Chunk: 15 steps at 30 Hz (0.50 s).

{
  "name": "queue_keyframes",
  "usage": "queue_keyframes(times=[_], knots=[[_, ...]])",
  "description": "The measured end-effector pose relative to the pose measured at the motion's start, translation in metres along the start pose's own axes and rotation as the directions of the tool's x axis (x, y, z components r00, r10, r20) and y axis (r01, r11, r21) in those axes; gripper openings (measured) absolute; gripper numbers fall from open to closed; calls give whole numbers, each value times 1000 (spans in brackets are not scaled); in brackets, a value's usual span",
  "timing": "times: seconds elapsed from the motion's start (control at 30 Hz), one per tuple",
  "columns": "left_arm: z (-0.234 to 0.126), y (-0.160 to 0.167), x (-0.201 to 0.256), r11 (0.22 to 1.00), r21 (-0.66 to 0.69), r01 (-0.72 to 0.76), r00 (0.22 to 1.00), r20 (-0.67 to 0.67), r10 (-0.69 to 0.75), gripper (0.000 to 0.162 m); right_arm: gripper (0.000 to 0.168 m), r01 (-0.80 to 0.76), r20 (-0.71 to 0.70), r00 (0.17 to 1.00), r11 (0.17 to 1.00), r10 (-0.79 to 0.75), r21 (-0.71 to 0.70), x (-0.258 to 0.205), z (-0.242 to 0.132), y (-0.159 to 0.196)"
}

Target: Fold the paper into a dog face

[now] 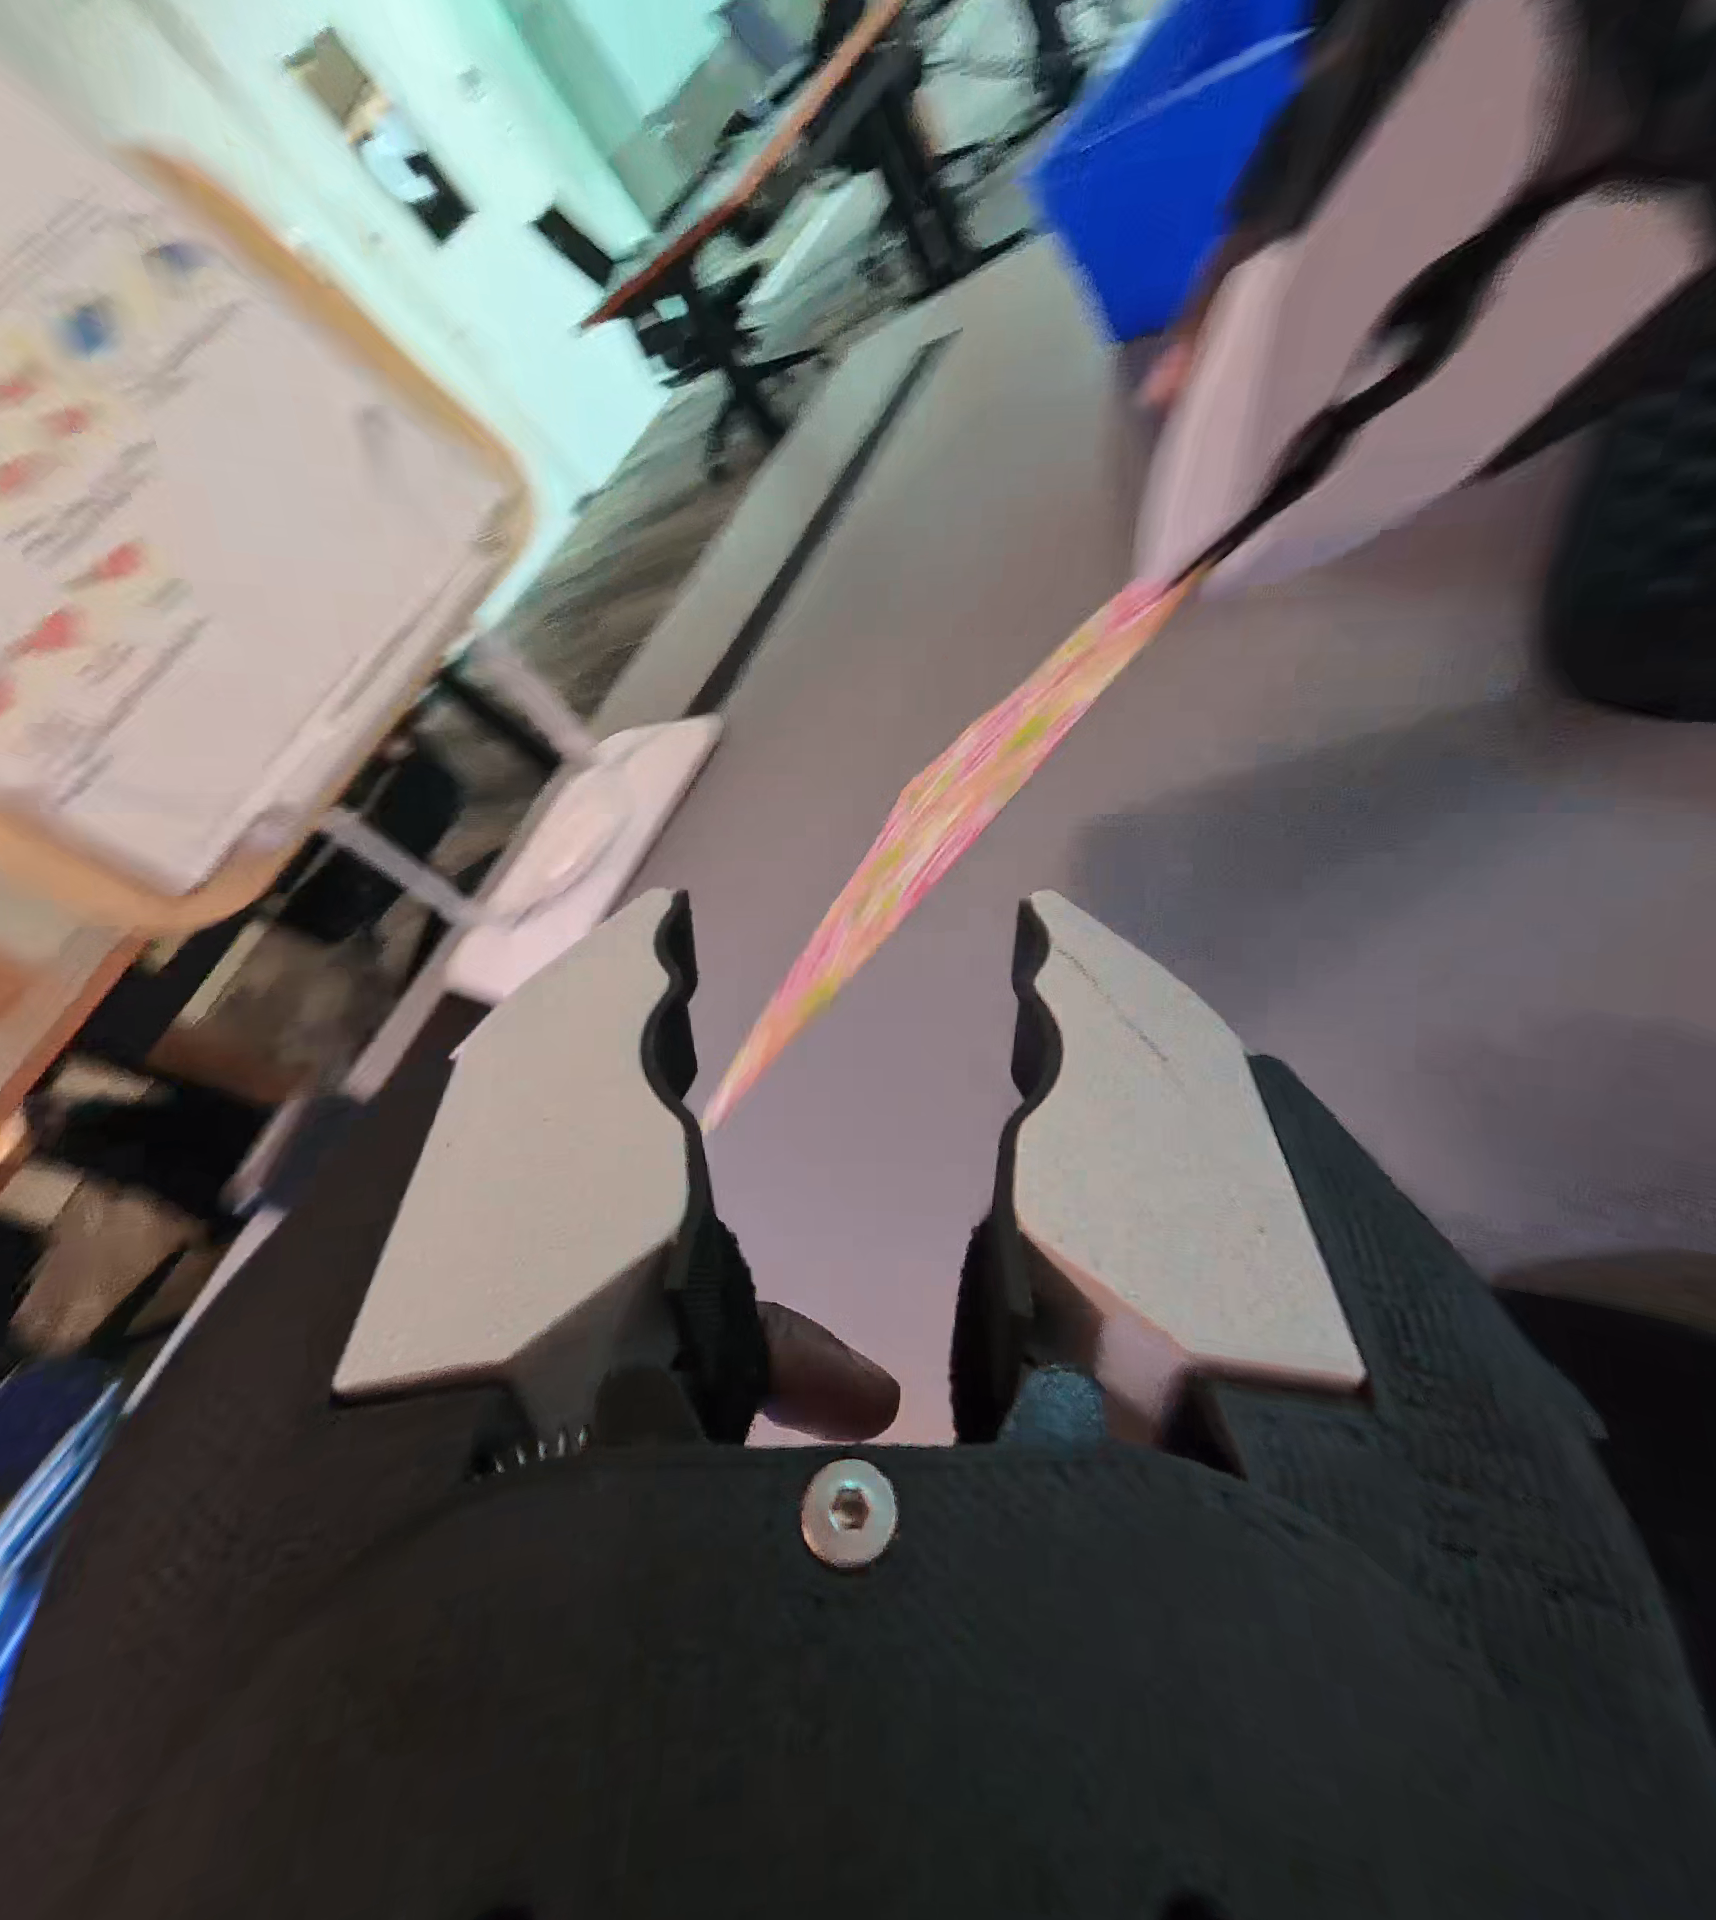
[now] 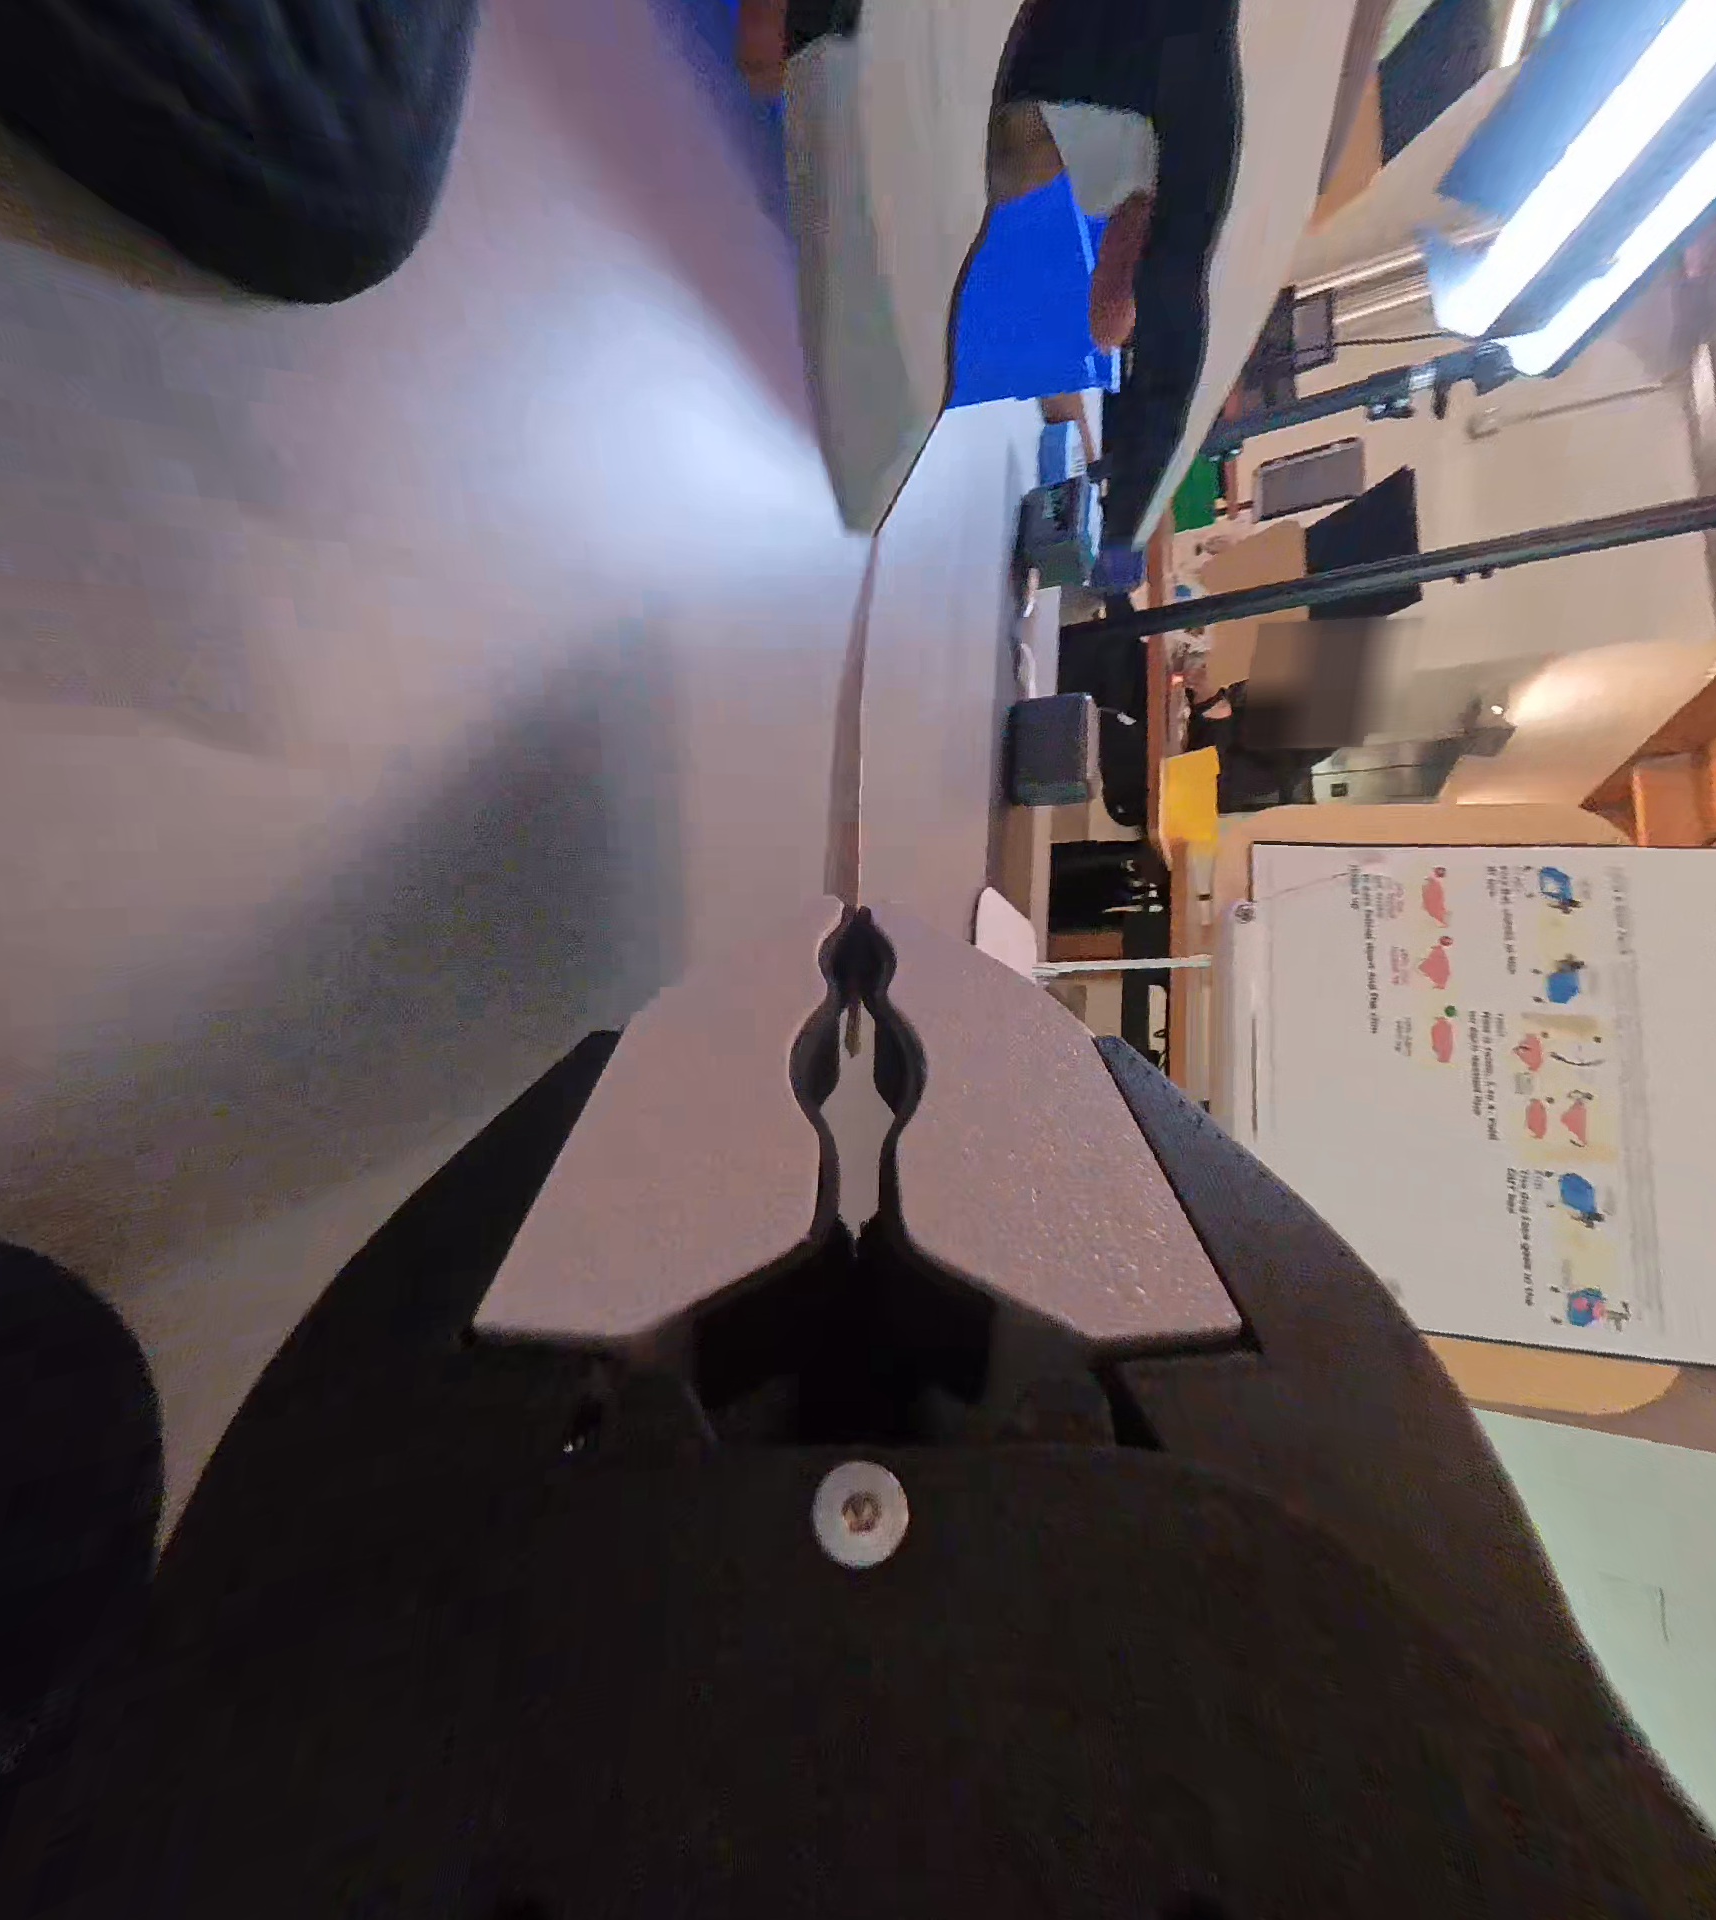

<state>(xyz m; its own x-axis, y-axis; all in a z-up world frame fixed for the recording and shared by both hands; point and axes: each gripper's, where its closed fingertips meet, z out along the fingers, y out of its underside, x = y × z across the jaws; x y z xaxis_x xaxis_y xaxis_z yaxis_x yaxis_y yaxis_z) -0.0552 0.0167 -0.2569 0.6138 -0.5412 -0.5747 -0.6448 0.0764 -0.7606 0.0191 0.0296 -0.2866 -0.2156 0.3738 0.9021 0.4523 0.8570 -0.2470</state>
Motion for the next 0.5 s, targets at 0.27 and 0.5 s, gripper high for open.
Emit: queue_keyframes(times=[0.27,0.5], knots=[[58,23,82,979,-102,-176,968,-198,153,0,18,-90,198,977,995,81,35,-38,3,-7],[50,35,82,998,-54,-31,970,-243,17,0,34,-413,360,884,860,298,301,-38,-4,-10]])
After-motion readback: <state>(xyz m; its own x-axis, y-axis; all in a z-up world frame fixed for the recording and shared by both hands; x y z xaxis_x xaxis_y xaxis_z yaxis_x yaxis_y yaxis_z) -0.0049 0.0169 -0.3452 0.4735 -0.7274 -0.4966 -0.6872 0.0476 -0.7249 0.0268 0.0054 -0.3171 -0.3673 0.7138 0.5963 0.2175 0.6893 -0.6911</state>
